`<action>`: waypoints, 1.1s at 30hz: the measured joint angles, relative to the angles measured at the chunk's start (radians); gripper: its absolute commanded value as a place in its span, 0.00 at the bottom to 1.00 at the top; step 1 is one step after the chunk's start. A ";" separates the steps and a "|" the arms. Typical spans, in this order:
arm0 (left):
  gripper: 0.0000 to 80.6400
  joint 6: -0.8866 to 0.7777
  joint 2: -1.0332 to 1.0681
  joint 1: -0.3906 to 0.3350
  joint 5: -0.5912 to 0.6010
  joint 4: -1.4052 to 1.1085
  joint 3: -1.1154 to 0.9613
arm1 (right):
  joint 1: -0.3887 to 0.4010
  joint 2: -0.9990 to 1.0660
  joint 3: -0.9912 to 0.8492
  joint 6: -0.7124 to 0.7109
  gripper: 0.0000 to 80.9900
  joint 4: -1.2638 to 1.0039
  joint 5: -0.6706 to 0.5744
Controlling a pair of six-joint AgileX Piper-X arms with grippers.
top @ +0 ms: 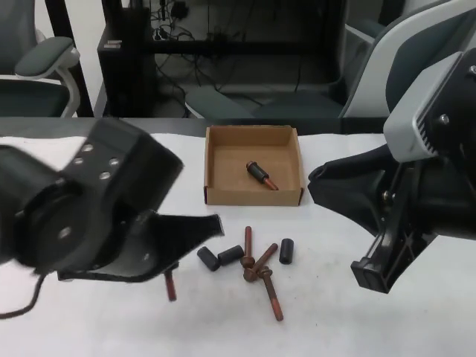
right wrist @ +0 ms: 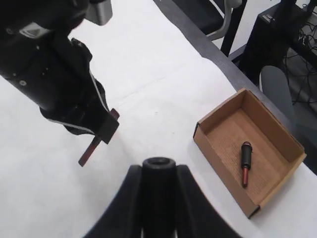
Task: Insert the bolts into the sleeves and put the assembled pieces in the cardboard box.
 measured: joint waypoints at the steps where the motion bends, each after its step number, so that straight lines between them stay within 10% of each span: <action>1: 0.02 0.002 -0.024 0.000 0.015 -0.043 0.016 | 0.000 0.000 0.000 0.005 0.01 0.000 -0.010; 18: 0.02 0.222 -0.145 0.248 0.546 -0.462 0.055 | 0.000 0.115 0.000 0.036 0.01 -0.037 -0.082; 33: 0.02 0.236 -0.179 0.360 0.865 -0.664 0.055 | 0.000 0.301 0.000 0.337 0.01 -0.425 -0.193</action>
